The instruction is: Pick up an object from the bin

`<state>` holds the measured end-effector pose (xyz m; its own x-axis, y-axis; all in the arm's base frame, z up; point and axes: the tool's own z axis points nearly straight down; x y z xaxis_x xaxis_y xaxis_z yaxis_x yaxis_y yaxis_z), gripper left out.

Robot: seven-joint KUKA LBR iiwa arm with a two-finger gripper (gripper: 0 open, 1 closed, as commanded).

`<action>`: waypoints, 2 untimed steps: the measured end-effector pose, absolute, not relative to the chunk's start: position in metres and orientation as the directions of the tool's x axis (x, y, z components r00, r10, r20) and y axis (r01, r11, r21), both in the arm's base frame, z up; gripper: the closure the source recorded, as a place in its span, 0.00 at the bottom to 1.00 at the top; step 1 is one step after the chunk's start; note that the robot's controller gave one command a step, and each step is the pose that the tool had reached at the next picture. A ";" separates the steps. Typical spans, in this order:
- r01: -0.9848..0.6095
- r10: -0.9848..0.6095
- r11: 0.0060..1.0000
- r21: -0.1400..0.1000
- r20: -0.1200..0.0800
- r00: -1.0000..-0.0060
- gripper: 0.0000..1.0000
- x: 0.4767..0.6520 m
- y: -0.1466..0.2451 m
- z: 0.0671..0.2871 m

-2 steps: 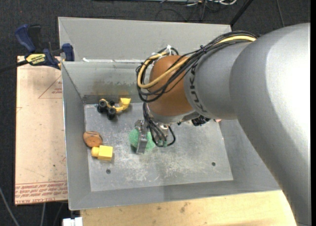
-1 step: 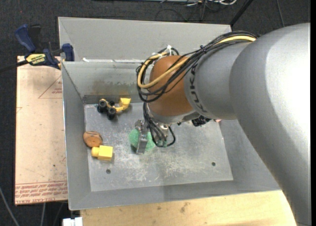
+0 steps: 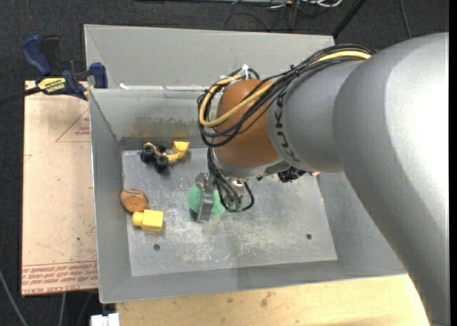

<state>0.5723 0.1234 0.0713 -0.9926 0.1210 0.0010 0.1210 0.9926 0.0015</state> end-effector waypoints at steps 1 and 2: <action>0.120 0.120 0.993 0.001 0.002 -0.993 1.00 0.572 0.123 0.080; 0.120 0.120 0.993 0.002 0.000 -0.993 1.00 0.573 0.124 0.088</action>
Offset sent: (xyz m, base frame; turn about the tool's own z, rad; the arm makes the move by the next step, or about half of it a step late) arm 0.0000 0.0000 0.0113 0.0000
